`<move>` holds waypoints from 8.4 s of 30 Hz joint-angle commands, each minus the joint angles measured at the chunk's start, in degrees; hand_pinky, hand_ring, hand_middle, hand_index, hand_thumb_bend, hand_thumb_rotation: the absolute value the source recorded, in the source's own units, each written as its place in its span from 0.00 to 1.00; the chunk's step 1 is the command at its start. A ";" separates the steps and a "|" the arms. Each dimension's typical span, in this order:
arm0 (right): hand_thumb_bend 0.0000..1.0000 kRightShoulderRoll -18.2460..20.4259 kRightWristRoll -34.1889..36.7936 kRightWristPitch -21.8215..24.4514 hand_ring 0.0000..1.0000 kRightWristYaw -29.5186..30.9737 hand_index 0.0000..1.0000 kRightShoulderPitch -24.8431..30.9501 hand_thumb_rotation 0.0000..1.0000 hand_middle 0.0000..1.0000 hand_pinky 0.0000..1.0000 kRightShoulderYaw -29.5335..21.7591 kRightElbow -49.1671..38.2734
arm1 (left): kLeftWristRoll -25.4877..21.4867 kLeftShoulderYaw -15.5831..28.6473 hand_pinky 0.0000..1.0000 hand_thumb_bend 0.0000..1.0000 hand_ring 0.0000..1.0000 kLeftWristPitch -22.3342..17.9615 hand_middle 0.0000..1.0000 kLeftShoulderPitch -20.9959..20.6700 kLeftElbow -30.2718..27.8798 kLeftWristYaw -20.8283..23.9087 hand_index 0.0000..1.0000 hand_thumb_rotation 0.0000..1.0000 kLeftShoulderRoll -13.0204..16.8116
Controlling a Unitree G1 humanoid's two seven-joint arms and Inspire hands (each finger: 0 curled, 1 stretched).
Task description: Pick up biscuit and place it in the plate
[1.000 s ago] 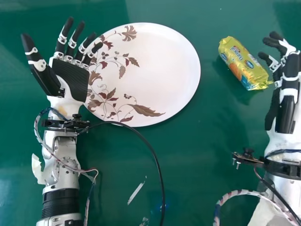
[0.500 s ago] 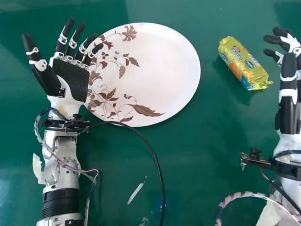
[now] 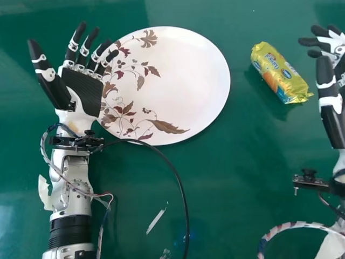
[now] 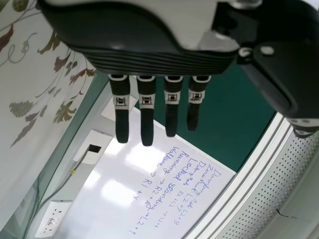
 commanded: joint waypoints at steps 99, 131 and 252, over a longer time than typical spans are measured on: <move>1.00 -35.65 -44.74 25.35 1.00 35.64 1.00 -18.03 0.60 1.00 1.00 4.63 -2.73 | -0.82 3.31 0.93 1.00 0.88 -6.68 0.92 -2.93 13.99 -4.75 0.97 0.77 -3.70; 1.00 -40.24 -48.86 25.68 1.00 33.90 1.00 -27.03 0.65 1.00 1.00 14.52 10.24 | 1.67 2.91 1.00 1.00 0.92 -8.77 0.93 -4.58 16.91 -3.78 0.98 0.74 -4.45; 0.26 -32.55 -53.42 25.81 0.00 12.99 0.04 -18.21 0.00 0.01 0.00 16.45 3.51 | -12.97 7.55 0.74 1.00 0.79 -2.28 0.86 -6.58 16.50 -3.97 0.94 0.44 -7.67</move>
